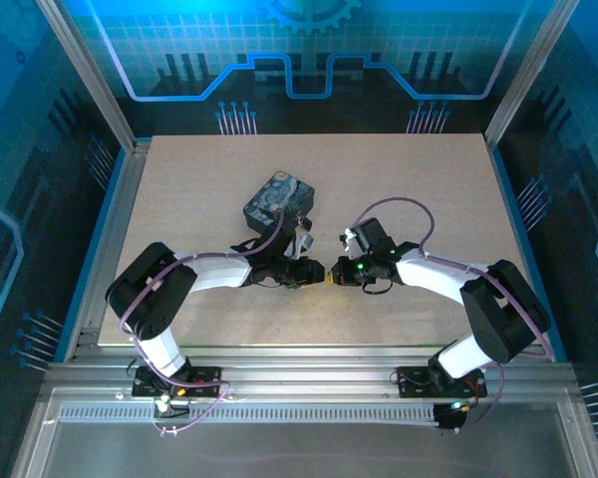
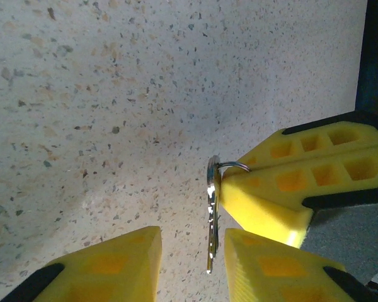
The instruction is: Unlock a padlock with a key
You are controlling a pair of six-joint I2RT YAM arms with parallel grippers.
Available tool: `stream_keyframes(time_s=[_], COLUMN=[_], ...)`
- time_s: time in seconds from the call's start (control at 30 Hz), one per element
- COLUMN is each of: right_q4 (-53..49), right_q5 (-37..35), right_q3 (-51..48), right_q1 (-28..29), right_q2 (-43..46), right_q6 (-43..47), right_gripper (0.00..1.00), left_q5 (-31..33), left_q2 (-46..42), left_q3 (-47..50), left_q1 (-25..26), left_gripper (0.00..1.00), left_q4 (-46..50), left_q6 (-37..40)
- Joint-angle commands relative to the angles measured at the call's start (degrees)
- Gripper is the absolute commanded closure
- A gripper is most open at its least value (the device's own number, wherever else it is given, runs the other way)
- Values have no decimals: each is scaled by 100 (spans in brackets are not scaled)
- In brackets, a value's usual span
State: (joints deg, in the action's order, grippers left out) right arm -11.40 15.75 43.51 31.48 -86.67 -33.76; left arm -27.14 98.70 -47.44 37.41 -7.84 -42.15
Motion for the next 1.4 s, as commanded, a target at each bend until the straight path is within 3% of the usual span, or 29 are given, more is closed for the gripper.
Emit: stream_keyframes(time_s=[0.0,0.7,0.97,1.37], right_q4=[75,131,-20,99], right_q5=[124,124,-13,61], right_q3=[156,202,193,165], right_q1=[50,174,174,181], right_q2=[-29,-194,-201,-254], right_q6=[-111,-107,4,-17], right_gripper=[100,100,100,100], left_q5=[-228,-216,-225,-371], left_q2=[52,147,26,106], left_q3=[-66,-112,-94,-81], left_q1=[56,56,-54,-90], left_gripper=[69,87,74,77], left_q4=[-138,15,103,-38], left_q6=[-105,8,110,12])
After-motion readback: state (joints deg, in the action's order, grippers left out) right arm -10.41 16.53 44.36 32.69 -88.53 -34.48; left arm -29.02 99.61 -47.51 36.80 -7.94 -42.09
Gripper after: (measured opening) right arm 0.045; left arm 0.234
